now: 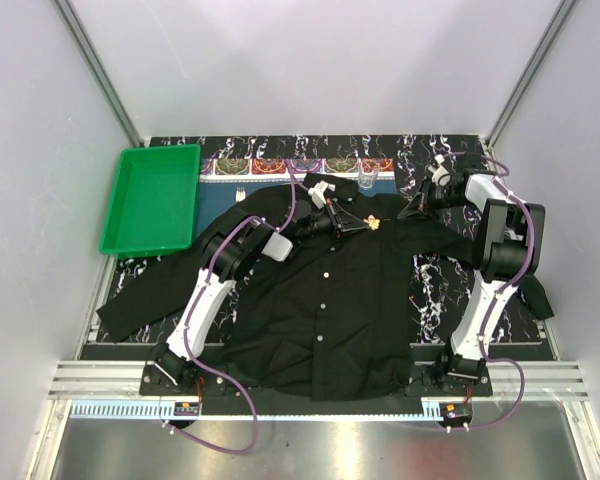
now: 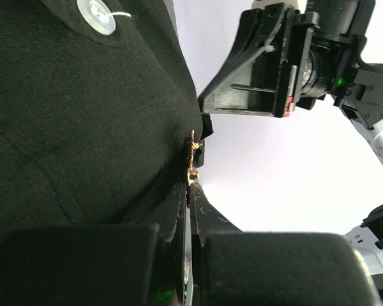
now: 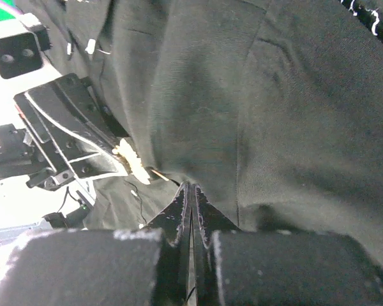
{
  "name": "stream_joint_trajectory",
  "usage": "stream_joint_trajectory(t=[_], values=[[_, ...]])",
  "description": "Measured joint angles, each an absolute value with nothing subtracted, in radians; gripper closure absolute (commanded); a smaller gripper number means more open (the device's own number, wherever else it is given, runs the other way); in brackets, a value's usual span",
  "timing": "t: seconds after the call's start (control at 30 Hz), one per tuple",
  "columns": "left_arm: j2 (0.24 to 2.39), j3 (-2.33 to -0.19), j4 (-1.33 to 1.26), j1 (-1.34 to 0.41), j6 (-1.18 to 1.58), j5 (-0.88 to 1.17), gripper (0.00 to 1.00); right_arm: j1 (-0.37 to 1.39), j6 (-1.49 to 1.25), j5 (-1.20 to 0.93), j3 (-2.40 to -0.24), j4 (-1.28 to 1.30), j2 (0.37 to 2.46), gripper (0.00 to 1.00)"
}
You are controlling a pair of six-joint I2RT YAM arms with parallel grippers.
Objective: Pin the brooch onto the clothing
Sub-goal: Pin the brooch to the clothes.
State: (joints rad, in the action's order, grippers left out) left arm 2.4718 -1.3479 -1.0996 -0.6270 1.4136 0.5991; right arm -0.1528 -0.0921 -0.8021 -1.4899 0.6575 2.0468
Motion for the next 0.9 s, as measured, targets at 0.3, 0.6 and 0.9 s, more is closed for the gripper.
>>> stream_joint_trajectory(t=[0.3,0.6,0.9], values=[[2.472,-1.349,-1.097,-0.627,1.411,0.602,1.00,-0.118,-0.113,-0.804,-1.505,0.646,2.105,0.95],[2.472,-1.354,-1.084,-0.628,1.403,0.602,0.96,-0.099,-0.112,-0.870,-1.513,0.638,2.109,0.96],[2.471,-1.354,-1.085,-0.630,1.386,0.603,0.93,-0.089,-0.080,-0.903,-1.513,0.685,2.110,0.77]])
